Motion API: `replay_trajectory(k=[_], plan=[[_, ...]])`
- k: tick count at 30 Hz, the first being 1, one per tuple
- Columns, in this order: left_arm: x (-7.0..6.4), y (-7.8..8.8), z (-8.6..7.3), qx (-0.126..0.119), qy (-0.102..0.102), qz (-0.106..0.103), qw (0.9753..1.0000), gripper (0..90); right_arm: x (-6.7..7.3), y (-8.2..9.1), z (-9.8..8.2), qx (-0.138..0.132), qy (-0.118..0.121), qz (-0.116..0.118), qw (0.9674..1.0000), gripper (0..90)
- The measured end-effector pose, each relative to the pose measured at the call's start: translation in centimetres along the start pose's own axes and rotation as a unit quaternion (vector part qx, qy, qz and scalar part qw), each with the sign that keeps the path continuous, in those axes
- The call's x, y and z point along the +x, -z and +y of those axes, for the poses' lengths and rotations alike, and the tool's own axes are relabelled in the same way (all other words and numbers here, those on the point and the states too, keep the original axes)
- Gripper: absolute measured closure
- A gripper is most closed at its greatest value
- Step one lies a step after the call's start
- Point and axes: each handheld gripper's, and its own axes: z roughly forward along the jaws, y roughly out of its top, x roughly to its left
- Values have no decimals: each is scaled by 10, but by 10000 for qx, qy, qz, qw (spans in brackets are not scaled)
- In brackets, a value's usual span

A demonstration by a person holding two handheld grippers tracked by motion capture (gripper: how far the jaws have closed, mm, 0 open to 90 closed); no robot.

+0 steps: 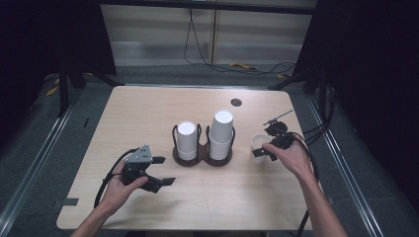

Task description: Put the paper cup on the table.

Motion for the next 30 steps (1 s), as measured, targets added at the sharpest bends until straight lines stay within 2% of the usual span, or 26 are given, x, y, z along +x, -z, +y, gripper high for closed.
replay_trajectory(k=[5, 11, 15, 17, 22, 24, 27, 30], plan=[[0, 1, 0, 26, -59, -4, 10000, 159, 1, 1, -12, -119, -127, -13, 9998, 142], [0, 1, -1, 21, -17, 22, 10000, 159, 4, 5, -30, -424, -177, -93, 9989, 142], [-1, 2, -3, 41, 17, 31, 10000, 159, 9, 10, -43, -737, -245, -141, 9969, 141], [-1, 3, -3, 43, -26, 44, 10000, 159, 14, 12, -52, -963, -296, -131, 9948, 151], [-2, 4, -4, -5, 106, 95, 9999, 158, 29, 12, -73, -1490, -267, -116, 9884, 183], [-3, 5, -4, 55, 92, 101, 9999, 158, 35, 11, -78, -1698, -245, -102, 9851, 184], [-6, 7, -5, 5, 61, 136, 9999, 158, 45, 10, -84, -1953, -253, -51, 9804, 175], [-9, 8, -5, -68, 98, 219, 9997, 158, 56, 8, -88, -2147, -164, -40, 9765, 174]])
